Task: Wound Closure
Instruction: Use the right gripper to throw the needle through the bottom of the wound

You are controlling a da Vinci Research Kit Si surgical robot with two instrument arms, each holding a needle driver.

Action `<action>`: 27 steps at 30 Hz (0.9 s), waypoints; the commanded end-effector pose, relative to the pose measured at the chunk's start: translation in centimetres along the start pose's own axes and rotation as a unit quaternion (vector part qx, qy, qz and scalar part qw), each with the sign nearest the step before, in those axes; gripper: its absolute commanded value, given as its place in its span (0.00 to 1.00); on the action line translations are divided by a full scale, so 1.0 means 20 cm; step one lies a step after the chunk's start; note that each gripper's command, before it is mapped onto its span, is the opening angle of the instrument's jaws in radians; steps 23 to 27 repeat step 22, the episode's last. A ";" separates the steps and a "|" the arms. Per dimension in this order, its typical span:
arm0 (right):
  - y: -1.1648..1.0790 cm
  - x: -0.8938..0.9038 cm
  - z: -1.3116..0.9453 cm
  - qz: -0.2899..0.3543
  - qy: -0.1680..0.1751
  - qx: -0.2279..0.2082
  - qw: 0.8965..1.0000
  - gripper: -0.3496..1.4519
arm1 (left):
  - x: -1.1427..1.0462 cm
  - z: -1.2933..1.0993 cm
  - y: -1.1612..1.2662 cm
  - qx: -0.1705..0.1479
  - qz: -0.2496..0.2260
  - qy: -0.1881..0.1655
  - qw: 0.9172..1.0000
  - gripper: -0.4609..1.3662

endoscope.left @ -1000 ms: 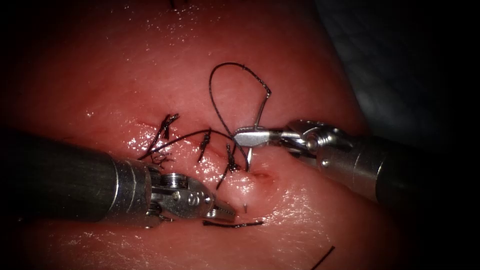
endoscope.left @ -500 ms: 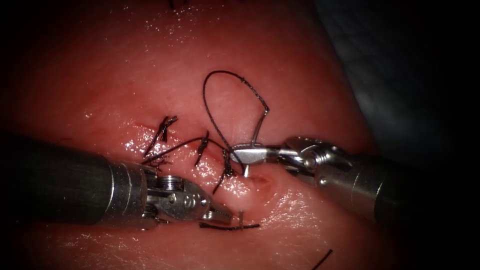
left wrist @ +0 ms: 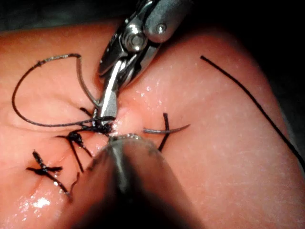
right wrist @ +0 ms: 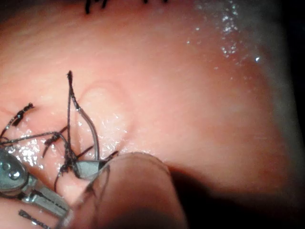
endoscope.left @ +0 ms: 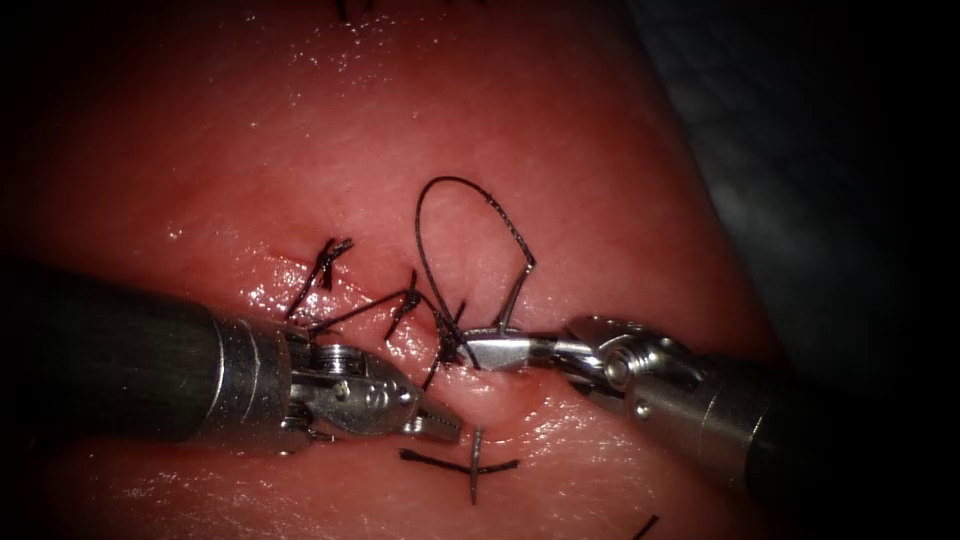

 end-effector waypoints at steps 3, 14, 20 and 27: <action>0.000 0.001 0.000 -0.001 0.002 -0.004 1.000 0.00 | 0.000 0.000 0.000 -0.003 -0.001 0.000 1.000 0.06; 0.001 0.004 -0.001 -0.001 0.007 -0.006 1.000 0.00 | 0.000 0.000 0.000 -0.003 0.000 0.000 1.000 0.06; 0.001 0.005 -0.001 0.000 0.007 -0.006 1.000 0.00 | 0.000 0.000 0.000 -0.003 0.000 0.000 1.000 0.06; 0.001 0.005 -0.001 0.000 0.007 -0.006 1.000 0.00 | 0.000 0.000 0.000 -0.003 0.000 0.000 1.000 0.06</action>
